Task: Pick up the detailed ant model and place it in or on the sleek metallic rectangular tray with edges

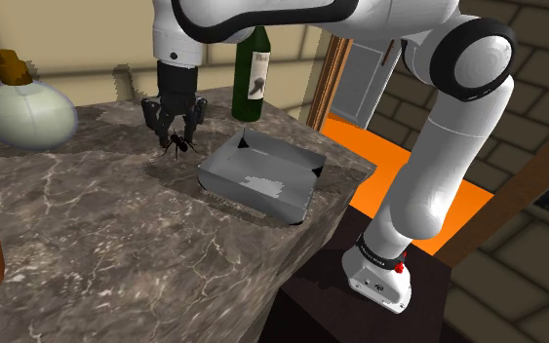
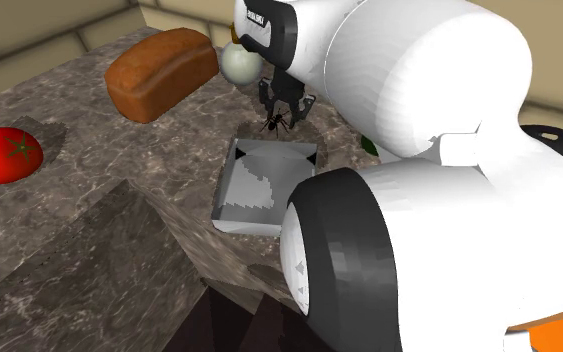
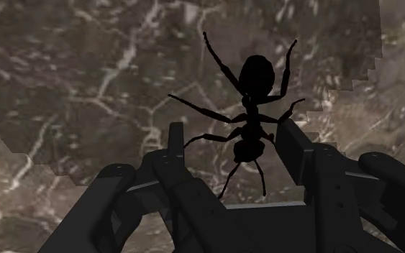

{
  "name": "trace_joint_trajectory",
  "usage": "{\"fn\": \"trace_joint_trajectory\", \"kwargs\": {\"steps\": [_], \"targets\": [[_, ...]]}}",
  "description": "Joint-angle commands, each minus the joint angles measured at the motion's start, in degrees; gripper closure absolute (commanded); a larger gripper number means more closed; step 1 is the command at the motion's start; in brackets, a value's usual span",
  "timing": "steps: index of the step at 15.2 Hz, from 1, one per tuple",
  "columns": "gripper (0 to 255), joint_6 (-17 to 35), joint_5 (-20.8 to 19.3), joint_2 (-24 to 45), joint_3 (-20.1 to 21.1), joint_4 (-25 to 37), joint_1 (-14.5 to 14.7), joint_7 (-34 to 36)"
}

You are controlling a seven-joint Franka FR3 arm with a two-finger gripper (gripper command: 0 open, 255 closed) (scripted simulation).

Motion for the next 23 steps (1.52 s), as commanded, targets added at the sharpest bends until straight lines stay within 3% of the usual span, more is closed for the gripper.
{"fn": "trace_joint_trajectory", "kwargs": {"steps": [1, 15, 16, 17, 18, 23], "targets": [[255, 0.01, 0.04, 0.09, 0.04, -0.22, 0.03, -0.02], [255, -7.68, -0.33, 0.54, 0.13, 8.04, 0.17, 1.27], [0, -7.68, -0.33, 0.54, 0.13, 8.04, 0.17, 1.27], [0, -15.86, 0.51, 4.97, 0.33, 14.13, 0.78, 6.88], [0, -19.44, 1.11, 7.05, 0.34, 16.92, 1.11, 9.46], [0, -15.21, 1.63, 5.57, 0.41, 11.3, 1.15, 8.94]]}}
